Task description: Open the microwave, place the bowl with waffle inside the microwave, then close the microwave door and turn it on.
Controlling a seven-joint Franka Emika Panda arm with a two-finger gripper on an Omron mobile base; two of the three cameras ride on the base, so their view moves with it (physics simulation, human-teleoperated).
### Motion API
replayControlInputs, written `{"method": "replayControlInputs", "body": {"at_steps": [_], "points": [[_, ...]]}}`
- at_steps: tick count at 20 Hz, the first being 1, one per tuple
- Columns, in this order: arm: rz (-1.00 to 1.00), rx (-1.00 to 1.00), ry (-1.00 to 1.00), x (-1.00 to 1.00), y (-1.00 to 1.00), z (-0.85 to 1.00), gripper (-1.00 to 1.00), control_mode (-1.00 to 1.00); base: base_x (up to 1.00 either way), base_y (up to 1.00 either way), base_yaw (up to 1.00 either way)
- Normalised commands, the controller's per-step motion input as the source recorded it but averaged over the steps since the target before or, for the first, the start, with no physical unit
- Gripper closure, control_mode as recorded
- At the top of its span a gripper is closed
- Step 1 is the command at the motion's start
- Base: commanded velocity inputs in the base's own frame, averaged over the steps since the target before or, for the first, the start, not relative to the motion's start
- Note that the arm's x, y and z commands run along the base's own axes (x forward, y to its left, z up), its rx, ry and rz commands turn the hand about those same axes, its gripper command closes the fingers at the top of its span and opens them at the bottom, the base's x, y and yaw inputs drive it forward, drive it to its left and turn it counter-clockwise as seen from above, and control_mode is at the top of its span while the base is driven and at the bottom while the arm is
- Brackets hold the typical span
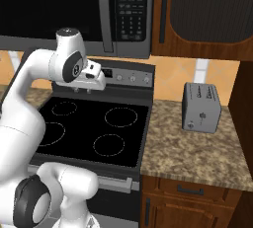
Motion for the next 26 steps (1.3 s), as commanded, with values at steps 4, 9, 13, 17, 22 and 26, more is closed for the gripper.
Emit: {"method": "replayControlInputs", "body": {"at_steps": [4, 9, 13, 17, 22, 26], "points": [[0.02, 0.03, 0.00, 0.12, -0.10, -0.11, -1.00, -1.00, 0.00, 0.00, 0.00], [0.02, -0.12, -0.43, -0.11, 0.00, 0.31, -1.00, -1.00, 0.00, 0.00, 0.00], [0.01, -0.10, -0.64, 0.00, 0.02, 0.99, -1.00, -1.00, 0.00, 0.00, 0.00], [0.00, -0.02, -0.52, 0.00, -0.07, 0.99, -1.00, -1.00, 0.00, 0.00, 0.00], [0.00, 0.00, -0.34, 0.00, -0.19, 1.00, -1.00, -1.00, 0.00, 0.00, 0.00], [0.00, 0.01, -0.21, 0.04, -0.14, 0.97, -1.00, -1.00, 0.00, 0.00, 0.00]]}}
